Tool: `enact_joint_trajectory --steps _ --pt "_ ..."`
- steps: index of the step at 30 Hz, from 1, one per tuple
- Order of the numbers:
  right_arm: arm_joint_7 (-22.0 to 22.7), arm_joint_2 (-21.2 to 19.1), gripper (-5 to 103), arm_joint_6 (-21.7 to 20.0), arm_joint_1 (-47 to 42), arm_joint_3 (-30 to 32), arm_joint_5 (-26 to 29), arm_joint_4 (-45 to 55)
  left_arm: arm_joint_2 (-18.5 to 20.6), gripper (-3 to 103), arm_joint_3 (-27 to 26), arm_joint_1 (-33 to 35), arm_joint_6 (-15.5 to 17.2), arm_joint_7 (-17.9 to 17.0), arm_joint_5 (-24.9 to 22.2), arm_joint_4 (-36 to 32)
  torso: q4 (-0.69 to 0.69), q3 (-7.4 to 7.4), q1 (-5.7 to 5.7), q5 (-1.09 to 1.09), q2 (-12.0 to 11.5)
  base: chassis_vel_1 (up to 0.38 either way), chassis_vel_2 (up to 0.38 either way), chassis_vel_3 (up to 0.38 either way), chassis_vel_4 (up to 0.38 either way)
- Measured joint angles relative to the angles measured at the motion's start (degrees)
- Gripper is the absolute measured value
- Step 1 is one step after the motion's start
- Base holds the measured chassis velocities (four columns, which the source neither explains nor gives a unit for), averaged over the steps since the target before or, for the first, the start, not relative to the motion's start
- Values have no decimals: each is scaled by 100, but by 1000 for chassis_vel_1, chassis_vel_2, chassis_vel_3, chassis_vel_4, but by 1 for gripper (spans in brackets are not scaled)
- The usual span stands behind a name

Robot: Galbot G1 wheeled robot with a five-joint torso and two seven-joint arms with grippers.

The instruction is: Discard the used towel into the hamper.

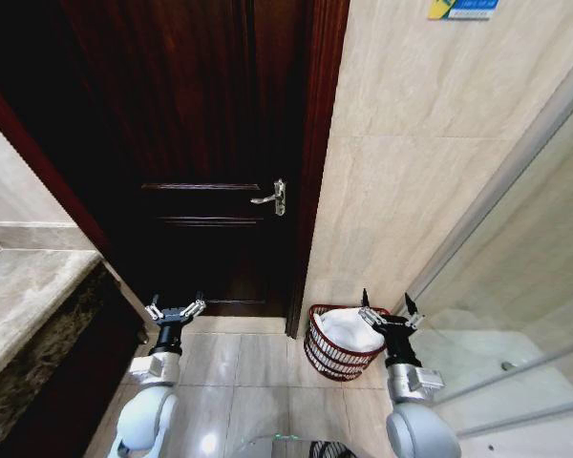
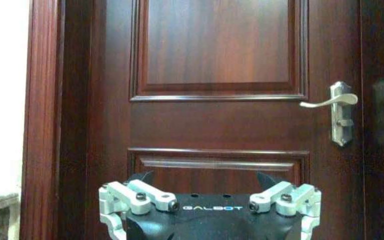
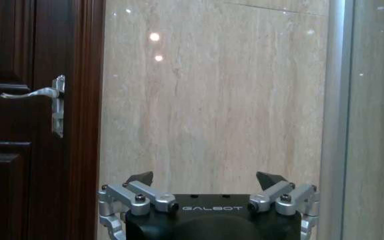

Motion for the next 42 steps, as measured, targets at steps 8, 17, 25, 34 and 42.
enact_joint_trajectory --steps 8,17,25,34,42 --pt "8 -10 100 29 -10 5 36 20 -6 100 6 -12 19 -7 46 -41 0 128 102 0 230 0 0 0 0" --pt "6 -22 100 47 1 28 79 20 -22 100 18 -13 69 -45 45 -91 0 277 229 0 505 0 0 0 0" --pt "-1 -26 100 63 4 42 112 26 -43 100 42 -53 85 -77 171 -90 1 421 344 0 764 0 0 0 0" --pt "-12 -33 100 61 13 31 112 33 -48 100 30 -38 79 -82 178 -85 0 525 433 0 958 0 0 0 0" --pt "-13 -39 100 18 26 -45 76 113 -26 100 6 -18 64 -82 165 -107 0 667 553 0 1220 0 0 0 0"
